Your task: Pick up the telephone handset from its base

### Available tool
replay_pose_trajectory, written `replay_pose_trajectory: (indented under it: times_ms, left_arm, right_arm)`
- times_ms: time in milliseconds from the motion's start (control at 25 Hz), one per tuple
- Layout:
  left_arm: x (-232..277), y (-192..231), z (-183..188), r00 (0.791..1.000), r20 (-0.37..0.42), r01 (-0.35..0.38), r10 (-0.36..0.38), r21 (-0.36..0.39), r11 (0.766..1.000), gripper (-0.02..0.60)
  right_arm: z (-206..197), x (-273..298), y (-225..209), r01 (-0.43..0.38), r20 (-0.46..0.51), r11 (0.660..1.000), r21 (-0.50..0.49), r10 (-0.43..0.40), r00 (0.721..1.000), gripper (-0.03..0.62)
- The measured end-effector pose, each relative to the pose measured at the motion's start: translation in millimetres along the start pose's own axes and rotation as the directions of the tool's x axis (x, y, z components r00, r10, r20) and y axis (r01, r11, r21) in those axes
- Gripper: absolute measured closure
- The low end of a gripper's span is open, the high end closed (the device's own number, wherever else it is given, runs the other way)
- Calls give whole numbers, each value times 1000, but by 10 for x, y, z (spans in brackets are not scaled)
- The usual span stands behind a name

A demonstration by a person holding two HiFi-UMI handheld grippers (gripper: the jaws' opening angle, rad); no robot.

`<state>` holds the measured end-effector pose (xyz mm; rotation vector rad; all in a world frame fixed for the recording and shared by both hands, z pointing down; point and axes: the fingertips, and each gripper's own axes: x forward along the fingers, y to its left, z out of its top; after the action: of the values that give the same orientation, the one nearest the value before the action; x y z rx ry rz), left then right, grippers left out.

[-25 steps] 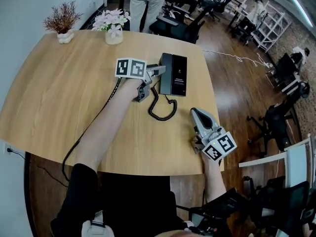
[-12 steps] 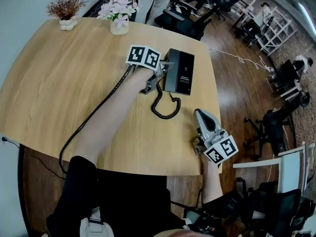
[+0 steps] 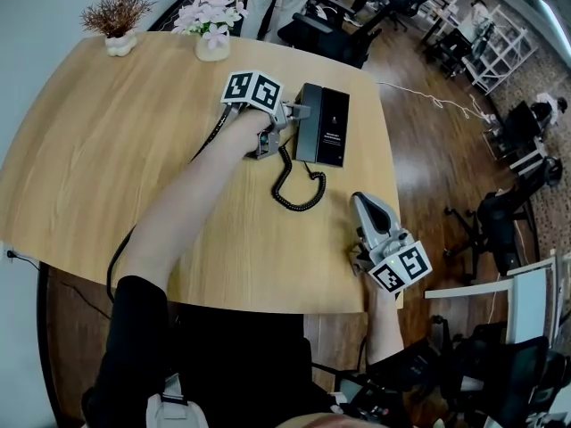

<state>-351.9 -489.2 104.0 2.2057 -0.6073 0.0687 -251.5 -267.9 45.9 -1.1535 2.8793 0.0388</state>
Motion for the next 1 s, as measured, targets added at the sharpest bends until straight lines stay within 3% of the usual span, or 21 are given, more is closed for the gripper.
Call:
replay_pose_trajectory:
  times_ms: [360, 560, 760, 1000]
  left_arm:
    - [15, -130, -88, 1000, -25, 6, -4, 62, 998, 417]
    - [10, -145, -114, 1000, -10, 11, -11, 39, 999, 469]
    - [-24, -191, -87, 994, 60, 97, -95, -38, 995, 493]
    - [-147, -281, -50, 963, 178, 222, -205, -84, 971, 502]
  right_arm:
    - [18, -20, 31, 0, -4, 1000, -15, -1, 1000, 591]
    - [24, -28, 25, 4, -1, 1000, -14, -4, 1000, 591]
    - [22, -52, 6, 10, 2, 1000, -11, -10, 1000, 591]
    - [14, -84, -9, 17, 7, 1000, -5, -17, 1000, 591]
